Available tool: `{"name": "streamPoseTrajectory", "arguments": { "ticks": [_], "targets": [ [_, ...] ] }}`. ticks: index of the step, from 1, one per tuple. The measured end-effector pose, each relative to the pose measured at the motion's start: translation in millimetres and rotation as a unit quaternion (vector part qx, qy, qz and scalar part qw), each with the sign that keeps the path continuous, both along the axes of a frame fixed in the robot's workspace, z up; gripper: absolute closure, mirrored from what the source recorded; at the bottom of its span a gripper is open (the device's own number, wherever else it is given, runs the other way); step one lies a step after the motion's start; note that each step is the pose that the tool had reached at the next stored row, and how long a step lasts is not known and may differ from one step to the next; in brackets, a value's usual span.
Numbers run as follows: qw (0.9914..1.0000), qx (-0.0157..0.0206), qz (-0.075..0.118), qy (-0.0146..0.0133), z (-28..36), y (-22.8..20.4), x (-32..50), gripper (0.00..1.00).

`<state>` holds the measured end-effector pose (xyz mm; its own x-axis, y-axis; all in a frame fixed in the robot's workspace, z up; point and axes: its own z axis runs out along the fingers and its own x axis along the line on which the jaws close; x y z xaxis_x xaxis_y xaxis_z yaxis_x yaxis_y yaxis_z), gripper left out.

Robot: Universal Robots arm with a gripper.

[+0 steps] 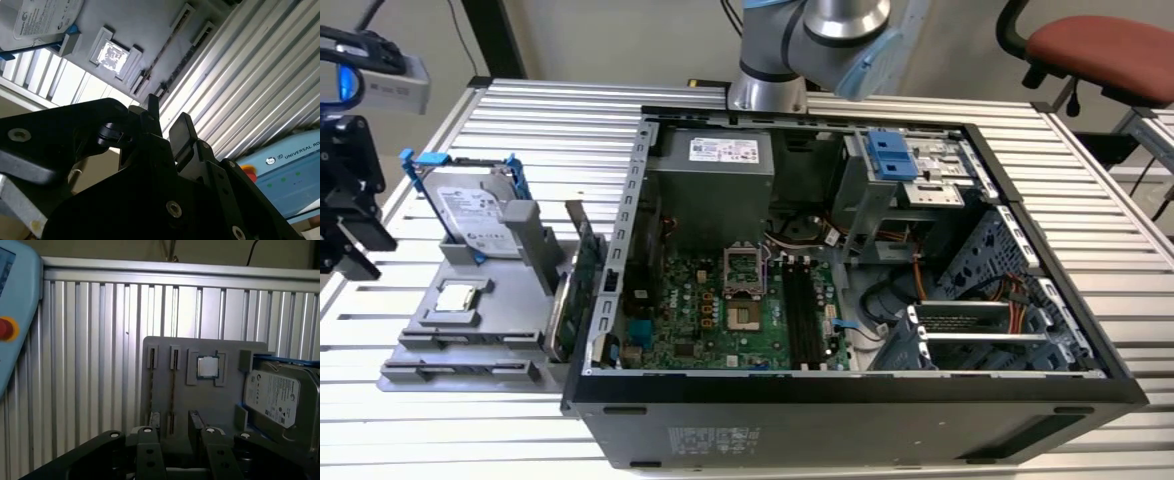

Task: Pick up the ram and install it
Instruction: 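Pick up the ram and move it above insertion slot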

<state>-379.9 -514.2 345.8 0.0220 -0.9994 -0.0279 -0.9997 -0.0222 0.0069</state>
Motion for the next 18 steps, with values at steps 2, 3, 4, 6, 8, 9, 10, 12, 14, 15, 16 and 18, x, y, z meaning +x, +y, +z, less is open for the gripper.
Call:
{"name": "streamPoseTrajectory", "arguments": {
  "ticks": [2,3,4,6,8,9,10,12,14,15,16,18],
  "targets": [
    [1.00000,0.0000,-0.001,0.0000,-2.5,0.0,0.0,0.00],
    [1.00000,0.0000,-0.001,-0.0001,-3.2,0.0,0.0,0.00],
    [1.00000,0.0000,-0.002,-0.0004,-3.6,0.0,0.0,0.00],
    [1.00000,0.0000,-0.003,-0.0006,-4.7,0.0,0.0,0.00],
    [0.99999,0.0000,-0.003,-0.0006,-6.1,0.0,0.0,0.00],
    [0.99999,0.0001,-0.004,-0.0006,-7.2,0.0,0.0,0.00],
    [0.99999,0.0001,-0.004,-0.0006,-8.4,0.0,0.0,0.00],
    [0.99999,0.0001,-0.005,-0.0007,-11.4,0.0,0.0,0.00],
    [0.99999,0.0000,-0.005,-0.0006,-14.5,0.0,0.0,0.00],
    [0.99998,0.0000,-0.005,-0.0006,-16.2,0.0,0.0,0.00],
    [0.99998,0.0000,-0.006,-0.0006,-17.8,0.0,0.0,0.00],
    [0.99998,0.0001,-0.006,-0.0007,-21.1,0.0,0.0,0.00]
  ]
}}
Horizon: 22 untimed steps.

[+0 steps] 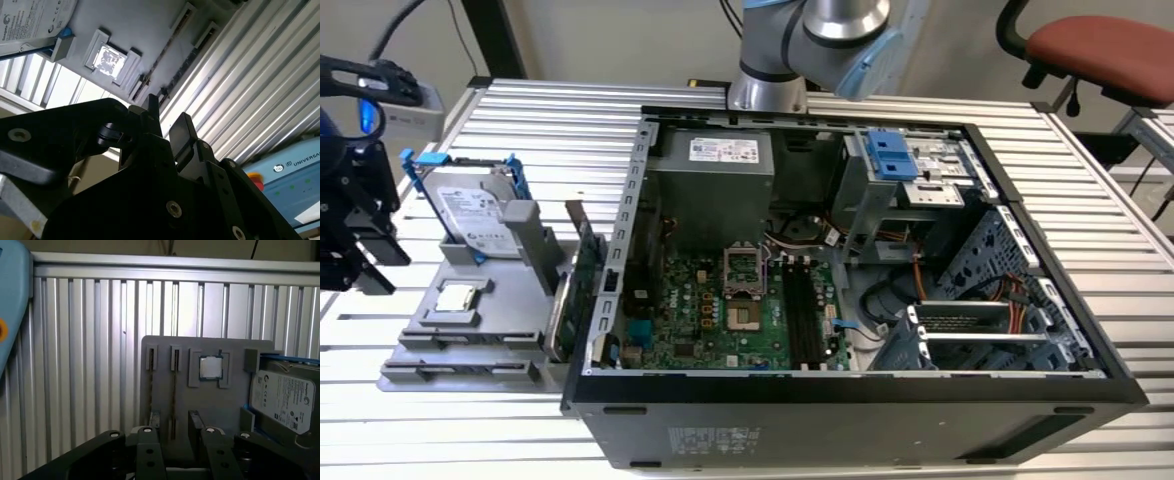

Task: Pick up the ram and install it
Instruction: 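Pick up the ram and move it above insertion slot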

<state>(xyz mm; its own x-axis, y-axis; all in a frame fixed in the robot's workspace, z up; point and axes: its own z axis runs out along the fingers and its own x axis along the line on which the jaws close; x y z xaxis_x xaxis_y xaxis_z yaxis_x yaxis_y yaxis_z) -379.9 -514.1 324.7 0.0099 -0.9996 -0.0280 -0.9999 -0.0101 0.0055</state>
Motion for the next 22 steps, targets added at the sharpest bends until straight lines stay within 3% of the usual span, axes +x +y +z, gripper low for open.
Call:
{"name": "streamPoseTrajectory", "arguments": {
  "ticks": [22],
  "targets": [
    [1.00000,-0.0001,0.000,-0.0001,-38.4,-1.3,0.0,0.00]
  ]
}}
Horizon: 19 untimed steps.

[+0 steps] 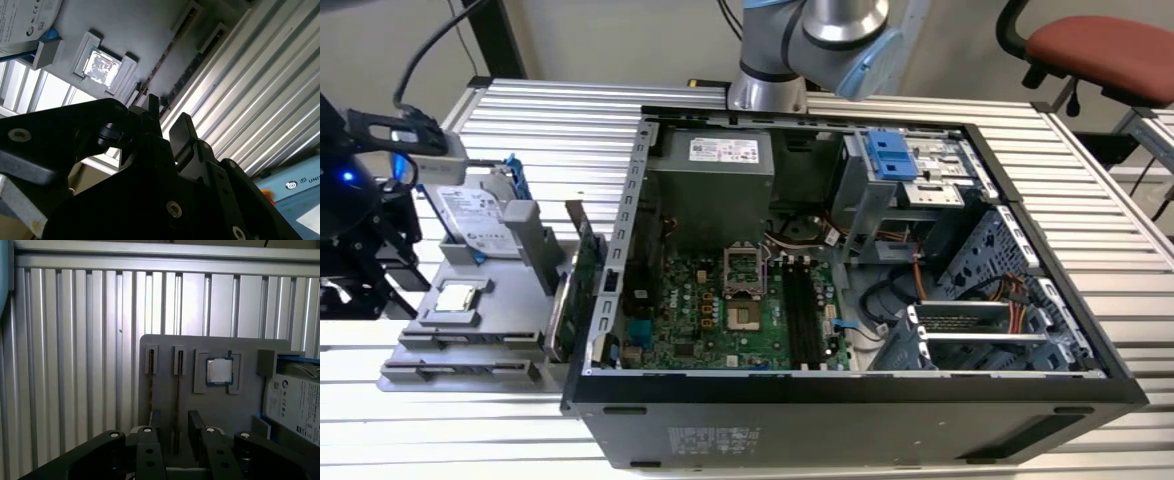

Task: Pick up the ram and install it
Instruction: 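Pick up the ram and move it above insertion slot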

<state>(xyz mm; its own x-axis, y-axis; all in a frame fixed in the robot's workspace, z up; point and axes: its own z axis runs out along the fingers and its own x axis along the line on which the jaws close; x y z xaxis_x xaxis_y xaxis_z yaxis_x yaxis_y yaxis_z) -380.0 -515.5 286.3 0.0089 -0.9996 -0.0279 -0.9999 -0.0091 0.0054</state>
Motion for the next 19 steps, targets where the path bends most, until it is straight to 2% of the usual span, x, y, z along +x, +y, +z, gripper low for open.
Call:
{"name": "streamPoseTrajectory", "arguments": {
  "ticks": [10,19],
  "targets": [
    [1.00000,0.0000,0.000,-0.0009,-18.2,-2.4,0.1,0.00],
    [1.00000,0.0001,0.000,-0.0009,-34.6,-10.7,0.0,0.00]
  ]
}}
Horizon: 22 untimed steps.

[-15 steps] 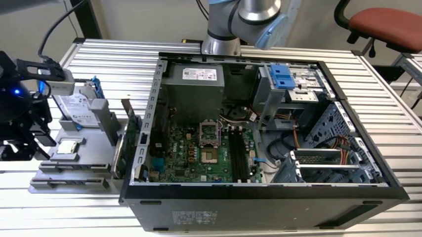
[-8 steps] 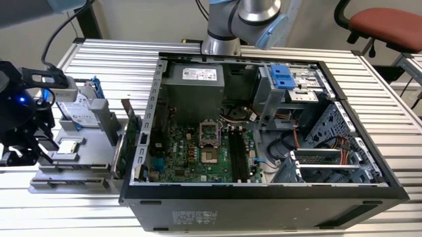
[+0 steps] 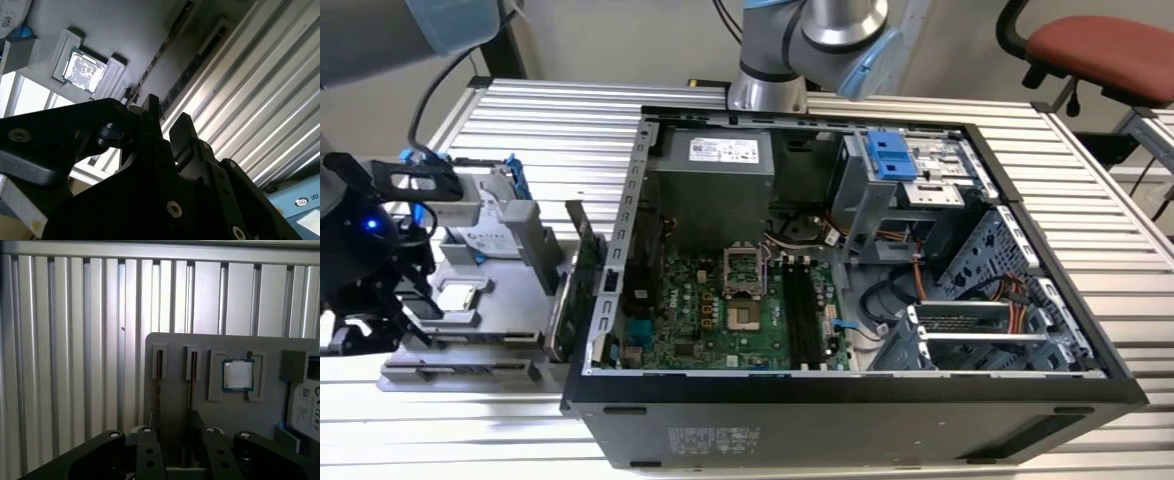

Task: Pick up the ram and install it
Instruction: 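Pick up the ram and move it above insertion slot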

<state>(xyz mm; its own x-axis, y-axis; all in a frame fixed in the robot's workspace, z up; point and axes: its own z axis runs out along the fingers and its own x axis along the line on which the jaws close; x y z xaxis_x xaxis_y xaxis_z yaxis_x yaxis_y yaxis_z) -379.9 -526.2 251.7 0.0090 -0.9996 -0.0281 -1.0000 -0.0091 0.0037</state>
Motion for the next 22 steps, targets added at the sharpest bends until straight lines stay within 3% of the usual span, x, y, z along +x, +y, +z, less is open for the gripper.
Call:
{"name": "streamPoseTrajectory", "arguments": {
  "ticks": [5,11,22],
  "targets": [
    [1.00000,0.0001,0.000,0.0000,-9.0,-5.1,0.0,0.00],
    [1.00000,0.0001,0.000,0.0000,-20.1,-8.2,0.0,0.00],
    [1.00000,0.0003,-0.002,0.0000,-39.7,-8.8,0.0,0.00]
  ]
}}
